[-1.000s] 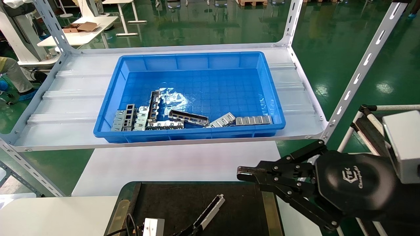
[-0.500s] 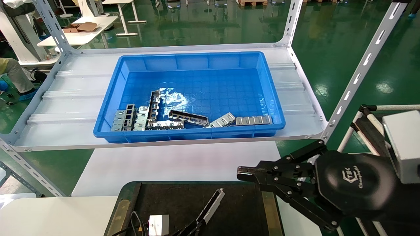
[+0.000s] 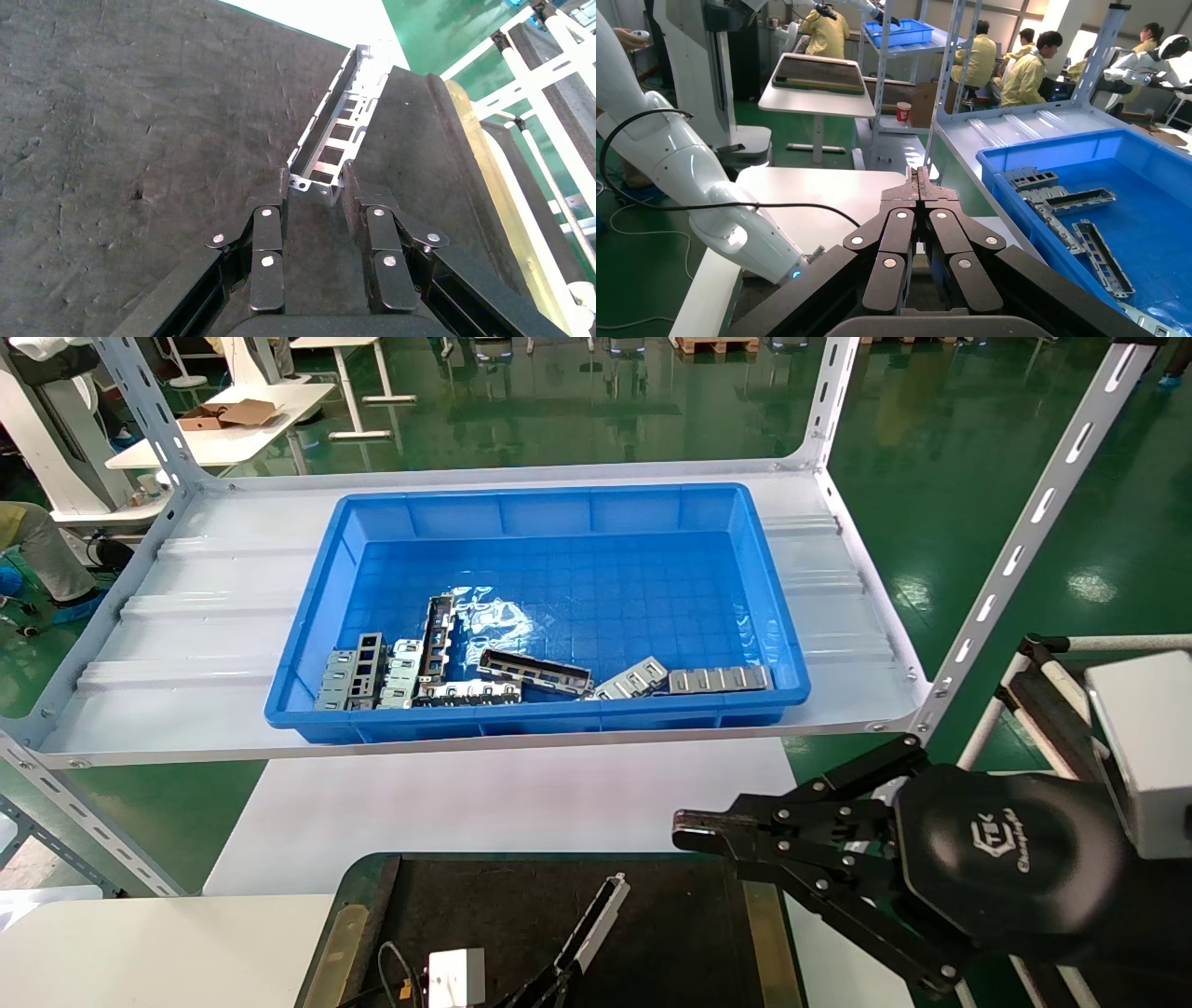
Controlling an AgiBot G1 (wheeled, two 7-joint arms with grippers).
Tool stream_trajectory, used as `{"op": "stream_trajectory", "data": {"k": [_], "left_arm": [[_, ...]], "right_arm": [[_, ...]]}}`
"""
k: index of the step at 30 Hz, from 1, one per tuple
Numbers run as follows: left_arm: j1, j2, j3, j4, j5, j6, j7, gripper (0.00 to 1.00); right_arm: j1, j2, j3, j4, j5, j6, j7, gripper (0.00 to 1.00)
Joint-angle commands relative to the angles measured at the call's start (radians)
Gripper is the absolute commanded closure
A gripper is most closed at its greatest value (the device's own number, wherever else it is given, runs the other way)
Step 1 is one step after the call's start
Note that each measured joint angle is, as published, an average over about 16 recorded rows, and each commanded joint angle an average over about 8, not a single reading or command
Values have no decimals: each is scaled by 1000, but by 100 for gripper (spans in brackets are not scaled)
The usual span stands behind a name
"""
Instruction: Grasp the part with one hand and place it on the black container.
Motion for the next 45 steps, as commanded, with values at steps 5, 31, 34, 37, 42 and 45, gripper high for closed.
{"op": "stream_trajectory", "data": {"k": [5,31,34,37,42,45], "left_arm": [[-4,19,12,3,-8,-37,5,100],[-23,46,39,5,-34,-82,17,0],[-26,41,36,2,-24,-69,20,0],[-31,28,28,-1,-6,-38,25,0],[-42,-12,7,-1,26,54,30,0],[-52,-45,-6,3,42,124,36,0]], "right_arm": [[0,0,0,0,0,0,0,98],[0,0,-1,0,0,0,0,0],[0,0,-1,0,1,0,0,0],[0,0,-1,0,1,0,0,0],[0,0,-1,0,1,0,0,0],[0,0,-1,0,1,0,0,0]]}}
